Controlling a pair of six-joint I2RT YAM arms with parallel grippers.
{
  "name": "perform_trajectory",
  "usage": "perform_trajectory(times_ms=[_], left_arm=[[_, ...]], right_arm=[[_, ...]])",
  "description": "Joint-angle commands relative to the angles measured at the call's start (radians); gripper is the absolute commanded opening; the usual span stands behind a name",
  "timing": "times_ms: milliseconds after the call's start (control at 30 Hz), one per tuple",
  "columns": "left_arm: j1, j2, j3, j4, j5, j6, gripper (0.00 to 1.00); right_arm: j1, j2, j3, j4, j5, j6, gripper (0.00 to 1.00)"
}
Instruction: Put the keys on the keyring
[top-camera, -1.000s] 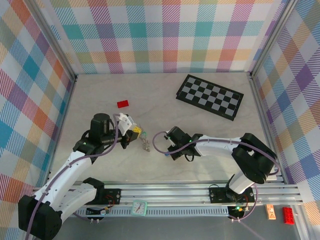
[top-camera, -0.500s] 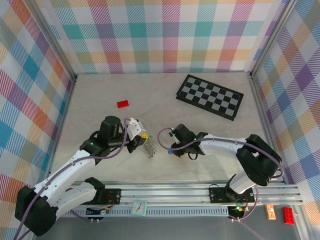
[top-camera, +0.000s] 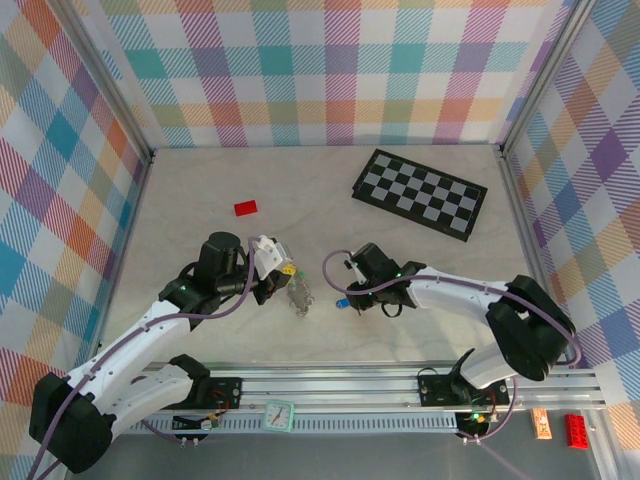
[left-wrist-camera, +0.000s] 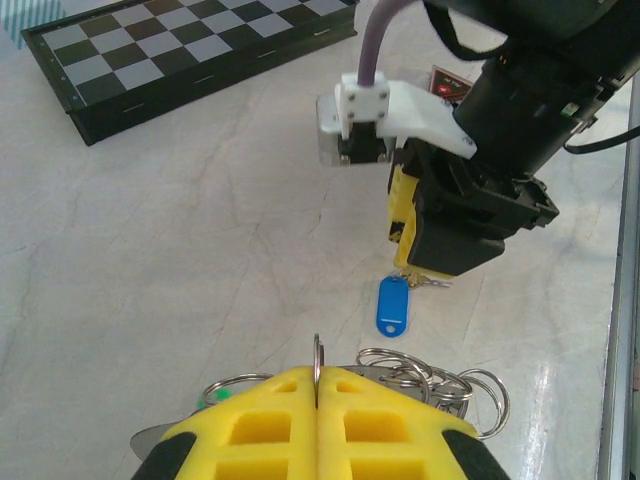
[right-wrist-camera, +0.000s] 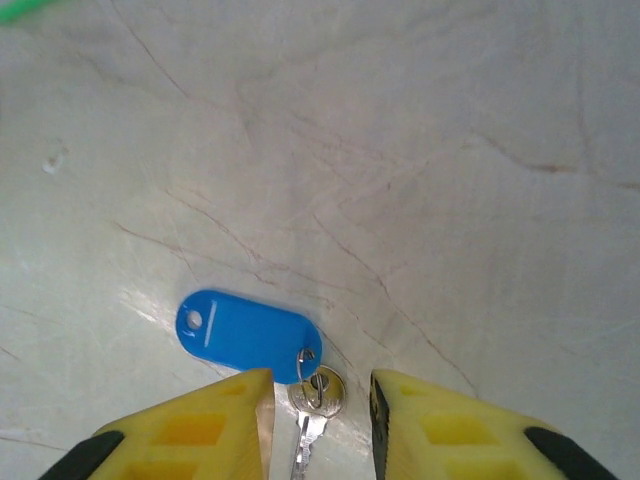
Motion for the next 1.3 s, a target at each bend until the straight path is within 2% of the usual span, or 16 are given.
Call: perform_trajectory(times_ms=[0,667,1033,1267], left_arm=[[-0.006,-0.015,-0.010,0.013,0.000,0.017,0.00],[-0.006,-0.016,-0.008,0.009,-0.005,0.024,0.00],[-0.006,-0.017,-0.008,0.007,-0.005,0.025,0.00],[-0.006,-0.024,-0.006,0.010,-0.009,0.025,0.00]], right_arm=[[-0.003,0.040,0.024,-0.040,-0.042,-0.027,0.30],[-0.004,0.096,0.057,-0.016,-0.038,-0.048,0.19],[-0.003,0.079,0.058,-0.022,-0.034,-0.049,0.07],[-0.004,0.005,0.044,-0.033,-0.021,-0.068,0.00]])
